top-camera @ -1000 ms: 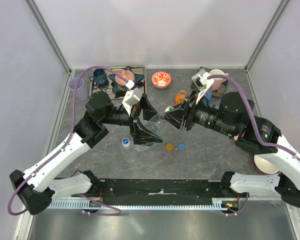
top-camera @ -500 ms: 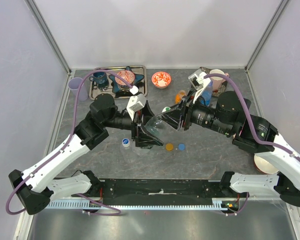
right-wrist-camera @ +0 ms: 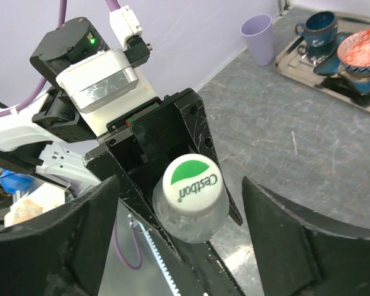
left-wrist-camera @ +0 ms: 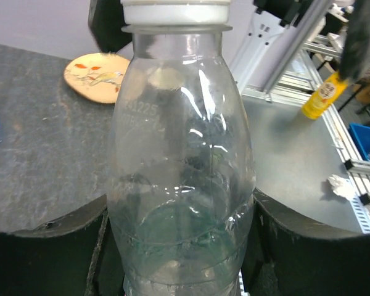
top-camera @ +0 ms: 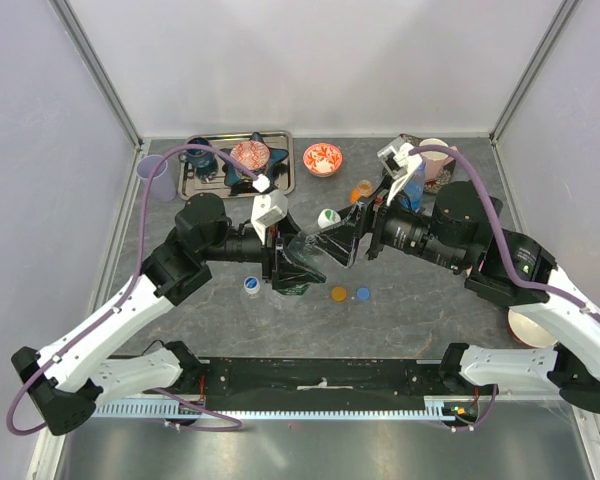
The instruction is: Unscrew the bottle caps
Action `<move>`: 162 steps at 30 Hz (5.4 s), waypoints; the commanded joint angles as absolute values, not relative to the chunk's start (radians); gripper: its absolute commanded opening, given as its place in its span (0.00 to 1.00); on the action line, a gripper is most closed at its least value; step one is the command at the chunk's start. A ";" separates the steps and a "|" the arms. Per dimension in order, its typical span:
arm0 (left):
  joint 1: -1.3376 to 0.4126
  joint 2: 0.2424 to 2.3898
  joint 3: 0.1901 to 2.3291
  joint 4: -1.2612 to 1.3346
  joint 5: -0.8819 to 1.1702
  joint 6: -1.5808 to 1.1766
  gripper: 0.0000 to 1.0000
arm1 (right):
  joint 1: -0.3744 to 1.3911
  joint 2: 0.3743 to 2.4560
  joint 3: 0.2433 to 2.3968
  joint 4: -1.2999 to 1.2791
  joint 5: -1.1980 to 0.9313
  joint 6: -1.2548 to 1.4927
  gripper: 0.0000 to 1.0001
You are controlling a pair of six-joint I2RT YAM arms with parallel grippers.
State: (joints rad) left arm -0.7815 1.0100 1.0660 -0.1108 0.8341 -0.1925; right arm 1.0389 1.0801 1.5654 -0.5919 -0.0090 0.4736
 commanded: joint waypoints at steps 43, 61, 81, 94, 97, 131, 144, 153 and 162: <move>-1.189 0.989 0.997 0.032 -0.416 0.170 0.37 | 1.045 1.204 1.675 -0.643 0.417 0.566 0.58; -1.189 0.937 1.022 0.006 -0.163 0.121 0.35 | 1.045 1.146 1.582 -0.572 0.240 0.450 0.00; -0.841 0.994 1.138 0.193 1.153 -0.429 0.35 | 1.045 0.971 1.486 -0.537 -0.547 0.071 0.00; -0.841 1.006 1.121 0.187 1.123 -0.398 0.35 | 1.045 0.973 1.466 -0.597 -0.578 0.028 0.00; -0.841 0.997 1.124 0.124 1.053 -0.341 0.35 | 1.045 0.968 1.474 -0.574 -0.499 0.069 0.16; -1.144 1.017 1.094 -0.094 -0.331 0.089 0.38 | 1.045 1.161 1.758 -0.658 0.429 0.532 0.92; -1.212 1.066 1.092 -0.041 -0.503 0.141 0.35 | 1.045 1.204 1.749 -0.672 0.472 0.543 0.78; -1.212 1.049 1.085 -0.040 -0.497 0.140 0.34 | 1.045 1.201 1.723 -0.672 0.494 0.532 0.60; -1.213 1.035 1.081 -0.034 -0.489 0.135 0.34 | 1.045 1.203 1.704 -0.670 0.472 0.532 0.44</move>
